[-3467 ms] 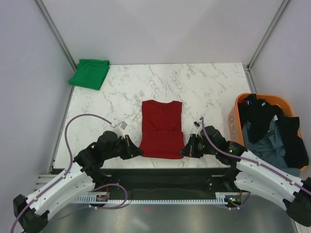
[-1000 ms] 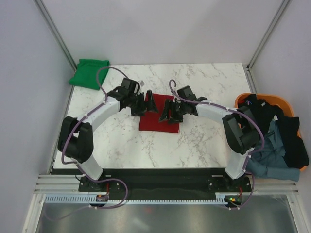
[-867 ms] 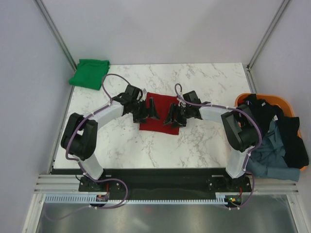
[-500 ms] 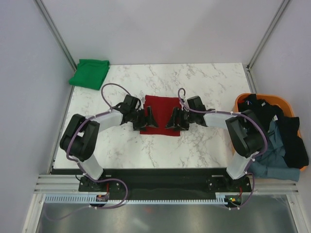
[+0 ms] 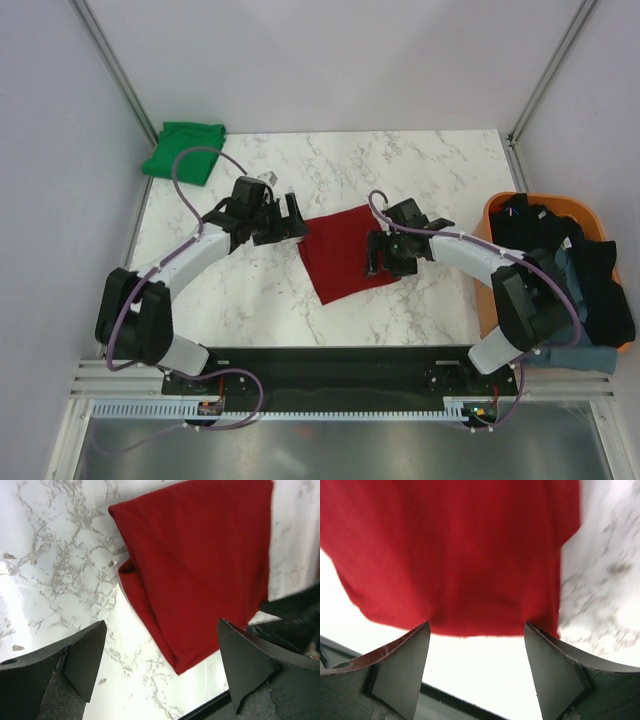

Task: Fold and stack the t-shirts
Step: Fold the tshirt, then neatly place the folded tshirt to the corner

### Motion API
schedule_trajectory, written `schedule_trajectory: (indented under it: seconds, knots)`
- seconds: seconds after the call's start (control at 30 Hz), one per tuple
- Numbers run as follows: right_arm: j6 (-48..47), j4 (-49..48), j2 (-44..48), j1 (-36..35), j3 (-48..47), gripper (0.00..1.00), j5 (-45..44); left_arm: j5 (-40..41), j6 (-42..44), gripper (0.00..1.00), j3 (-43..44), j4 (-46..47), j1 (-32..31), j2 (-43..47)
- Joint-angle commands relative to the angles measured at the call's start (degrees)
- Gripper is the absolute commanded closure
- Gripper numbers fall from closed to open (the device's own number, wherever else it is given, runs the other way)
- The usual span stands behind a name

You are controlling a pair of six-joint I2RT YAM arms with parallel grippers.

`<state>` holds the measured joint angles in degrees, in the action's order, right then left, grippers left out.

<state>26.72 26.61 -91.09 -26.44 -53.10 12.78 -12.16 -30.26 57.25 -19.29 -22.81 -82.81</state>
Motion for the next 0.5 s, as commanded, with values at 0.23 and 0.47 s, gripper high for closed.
schedule_trajectory:
  seconds: [0.23, 0.47]
  knots:
    - [4.12, 5.03, 19.26, -7.66, 3.61, 0.1, 2.16, -2.17, -3.57, 0.11, -4.08, 14.27, -0.13, -12.81]
    - [8.79, 5.55, 36.39, -8.46, 12.58, 0.04, 5.33, -3.47, -6.04, 0.16, -5.4, 21.22, -0.04, -18.44]
